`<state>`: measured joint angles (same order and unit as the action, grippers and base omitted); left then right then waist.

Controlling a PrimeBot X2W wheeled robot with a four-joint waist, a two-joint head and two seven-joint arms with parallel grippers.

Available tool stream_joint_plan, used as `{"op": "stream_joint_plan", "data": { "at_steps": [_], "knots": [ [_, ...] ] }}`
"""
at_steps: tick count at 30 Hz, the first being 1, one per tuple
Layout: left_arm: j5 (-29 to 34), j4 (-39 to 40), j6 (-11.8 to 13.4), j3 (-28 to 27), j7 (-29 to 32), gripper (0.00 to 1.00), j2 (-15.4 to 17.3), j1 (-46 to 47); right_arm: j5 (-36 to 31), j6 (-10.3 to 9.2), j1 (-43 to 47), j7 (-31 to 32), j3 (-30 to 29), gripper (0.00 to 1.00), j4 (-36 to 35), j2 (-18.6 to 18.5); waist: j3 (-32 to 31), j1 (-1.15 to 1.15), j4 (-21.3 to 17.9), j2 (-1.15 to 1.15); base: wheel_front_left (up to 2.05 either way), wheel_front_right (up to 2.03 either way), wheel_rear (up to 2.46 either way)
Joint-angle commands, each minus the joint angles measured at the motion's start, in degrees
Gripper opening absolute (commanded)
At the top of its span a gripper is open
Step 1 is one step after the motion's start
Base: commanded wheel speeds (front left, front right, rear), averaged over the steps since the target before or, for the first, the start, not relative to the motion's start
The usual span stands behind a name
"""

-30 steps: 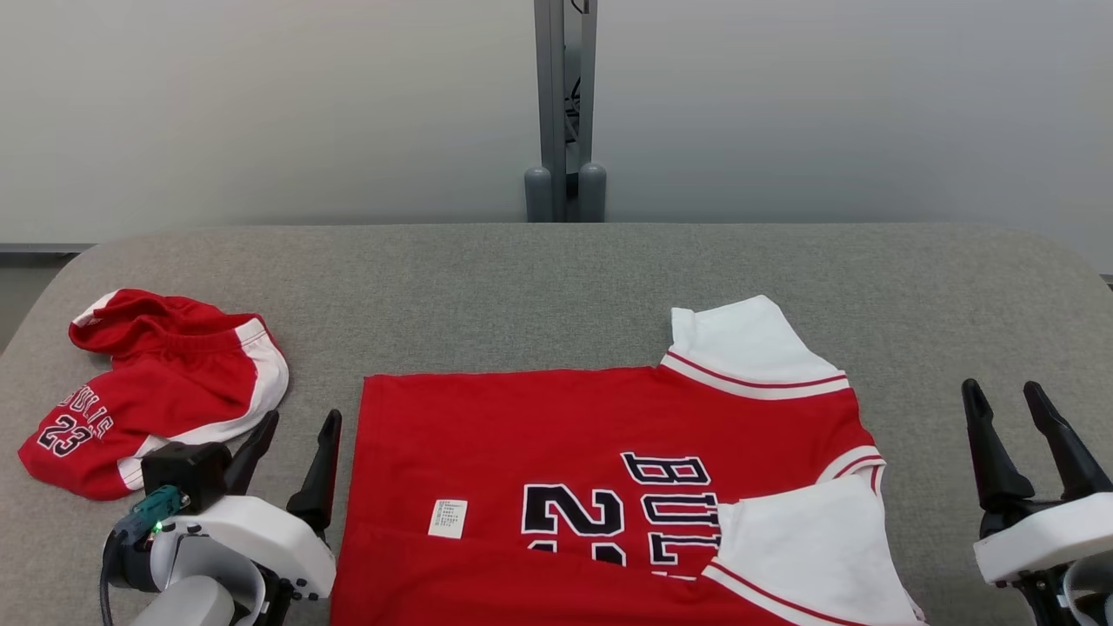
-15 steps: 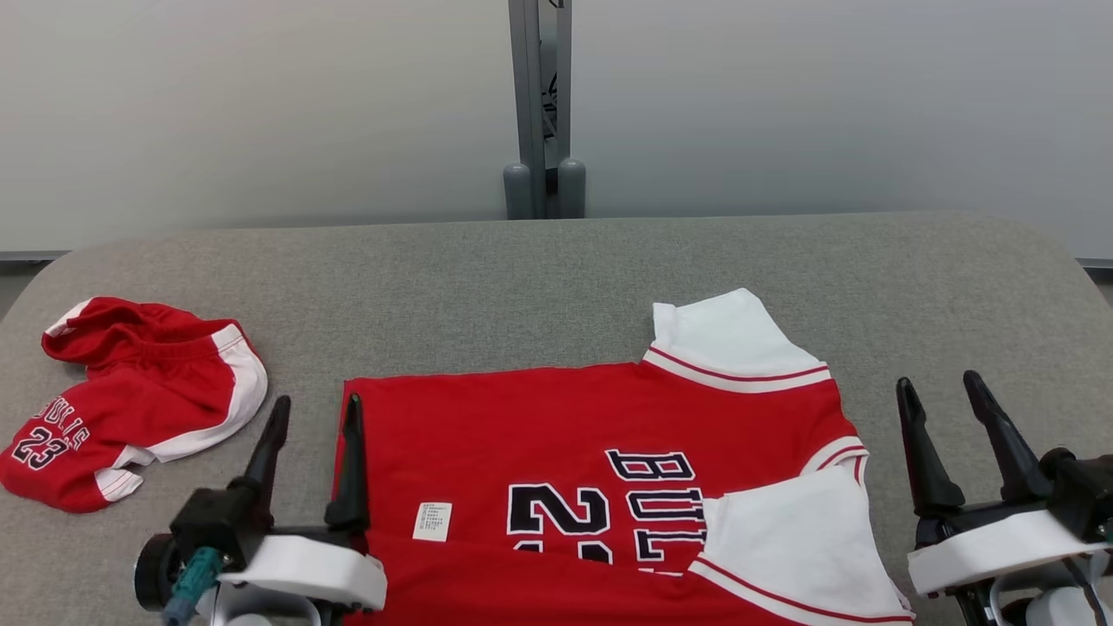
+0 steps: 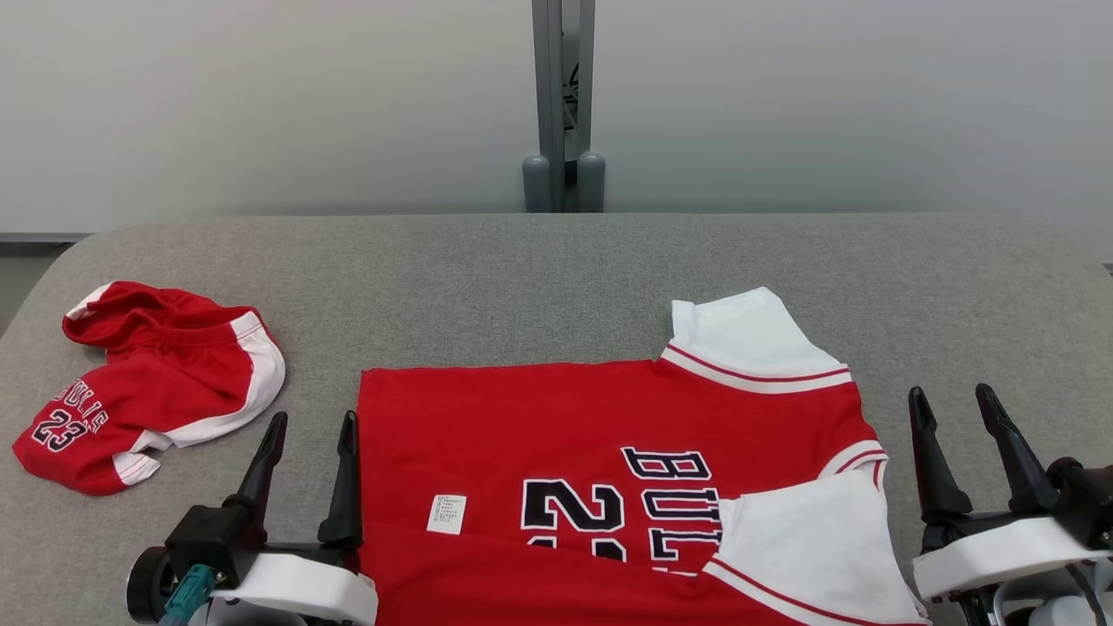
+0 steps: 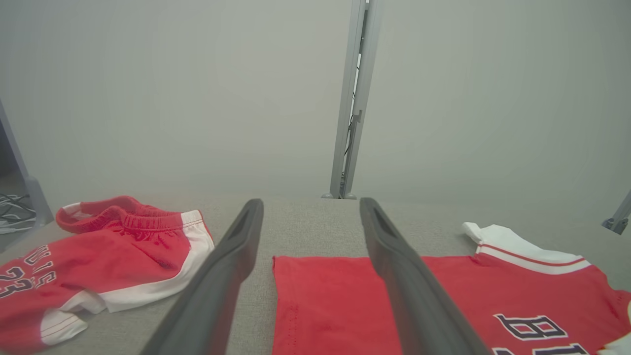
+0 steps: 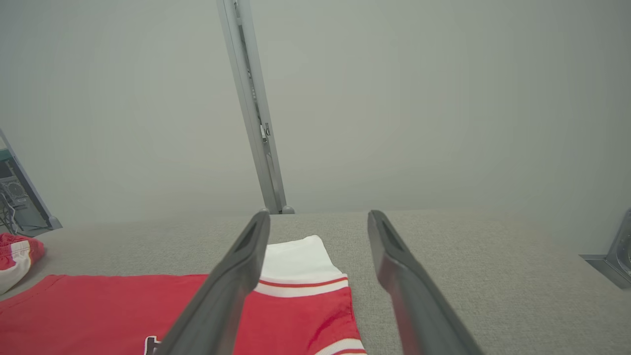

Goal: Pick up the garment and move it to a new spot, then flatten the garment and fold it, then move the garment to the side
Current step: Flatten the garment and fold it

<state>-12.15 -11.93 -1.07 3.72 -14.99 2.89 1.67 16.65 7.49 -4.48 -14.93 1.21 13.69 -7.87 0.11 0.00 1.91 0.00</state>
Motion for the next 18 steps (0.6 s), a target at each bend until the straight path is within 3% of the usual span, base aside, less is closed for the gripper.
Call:
{"op": "stream_joint_plan", "data": {
  "at_steps": [1,5,8,18],
  "knots": [
    [-0.46,-0.28,-0.53,0.29,-0.24,1.00,0.10,0.52,-0.18,0.02,-0.71,-0.39,0.07,1.00,0.52,-0.50,0.24,0.00,0.19,0.00,0.00,0.00,0.00],
    [-0.82,-0.62,-0.49,1.16,-0.24,1.00,0.13,1.29,0.79,0.02,-1.77,-0.35,1.58,1.00,3.41,-1.74,1.17,0.00,0.71,0.00,0.00,0.00,0.00],
    [-1.41,-1.55,-0.62,2.24,-0.24,1.00,0.11,2.35,1.21,0.01,-5.79,-0.35,3.98,1.00,7.60,-4.95,3.29,0.00,1.44,0.00,0.00,0.00,0.00],
    [1.43,-8.02,-1.87,3.60,-0.24,1.00,0.10,12.37,10.85,0.01,-27.01,4.76,12.95,1.00,22.67,-11.62,12.04,0.00,2.35,0.00,0.00,0.00,0.00]
  ]
}}
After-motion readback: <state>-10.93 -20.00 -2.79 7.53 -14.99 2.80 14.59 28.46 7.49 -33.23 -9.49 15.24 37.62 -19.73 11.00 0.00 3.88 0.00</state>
